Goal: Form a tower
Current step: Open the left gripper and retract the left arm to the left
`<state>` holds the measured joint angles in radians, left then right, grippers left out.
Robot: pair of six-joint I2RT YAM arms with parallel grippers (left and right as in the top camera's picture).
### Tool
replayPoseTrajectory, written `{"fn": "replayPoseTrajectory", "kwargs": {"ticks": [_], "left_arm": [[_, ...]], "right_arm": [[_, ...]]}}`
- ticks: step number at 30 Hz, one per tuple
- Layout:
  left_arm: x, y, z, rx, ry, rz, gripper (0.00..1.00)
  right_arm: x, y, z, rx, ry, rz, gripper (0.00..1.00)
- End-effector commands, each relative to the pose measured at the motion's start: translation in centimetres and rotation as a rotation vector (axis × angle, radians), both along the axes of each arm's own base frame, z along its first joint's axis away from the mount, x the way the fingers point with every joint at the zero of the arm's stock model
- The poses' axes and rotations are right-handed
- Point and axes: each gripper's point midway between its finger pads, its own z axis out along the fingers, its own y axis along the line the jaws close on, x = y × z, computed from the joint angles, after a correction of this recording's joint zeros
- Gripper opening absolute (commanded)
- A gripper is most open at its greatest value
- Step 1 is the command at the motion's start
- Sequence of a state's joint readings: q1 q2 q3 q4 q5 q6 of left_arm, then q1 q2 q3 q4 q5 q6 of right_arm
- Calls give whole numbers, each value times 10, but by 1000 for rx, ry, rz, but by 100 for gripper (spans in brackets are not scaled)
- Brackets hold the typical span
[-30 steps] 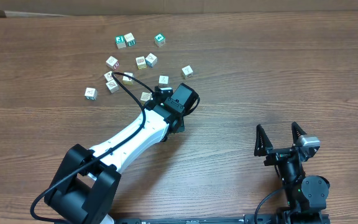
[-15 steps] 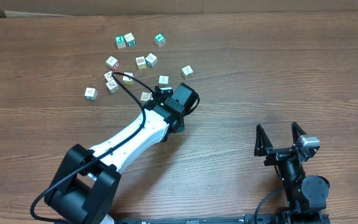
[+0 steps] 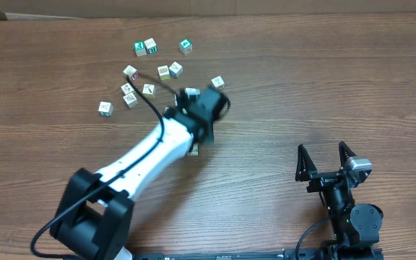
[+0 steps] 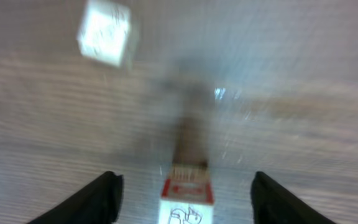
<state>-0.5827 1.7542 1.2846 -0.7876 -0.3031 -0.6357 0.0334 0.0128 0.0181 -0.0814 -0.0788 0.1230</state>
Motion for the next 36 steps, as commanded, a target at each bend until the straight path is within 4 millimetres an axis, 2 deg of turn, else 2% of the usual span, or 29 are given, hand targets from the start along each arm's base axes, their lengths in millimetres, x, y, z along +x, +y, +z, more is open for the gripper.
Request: {"fn": "replayPoseTrajectory", "kwargs": {"ticks": [1, 4, 7, 9, 12, 15, 20, 30, 36], "left_arm": [[51, 8, 87, -34, -189, -30, 69], [82, 26, 151, -53, -315, -20, 69], [107, 52, 204, -51, -445, -2, 71], [119, 73, 224, -40, -505, 26, 73], [130, 110, 229, -27, -533, 106, 75], [136, 138, 215, -23, -493, 152, 77], [142, 171, 171, -2, -371, 210, 100], [136, 231, 55, 57, -51, 326, 100], [128, 257, 16, 69, 52, 377, 100]], "right_arm": [[0, 0, -1, 4, -4, 2, 100], [0, 0, -1, 4, -4, 2, 100], [0, 0, -1, 4, -4, 2, 100], [0, 0, -1, 4, -4, 2, 100], [0, 0, -1, 4, -4, 2, 100], [0, 0, -1, 4, -4, 2, 100], [0, 0, -1, 4, -4, 2, 100], [0, 0, -1, 4, -4, 2, 100], [0, 0, -1, 4, -4, 2, 100]]}}
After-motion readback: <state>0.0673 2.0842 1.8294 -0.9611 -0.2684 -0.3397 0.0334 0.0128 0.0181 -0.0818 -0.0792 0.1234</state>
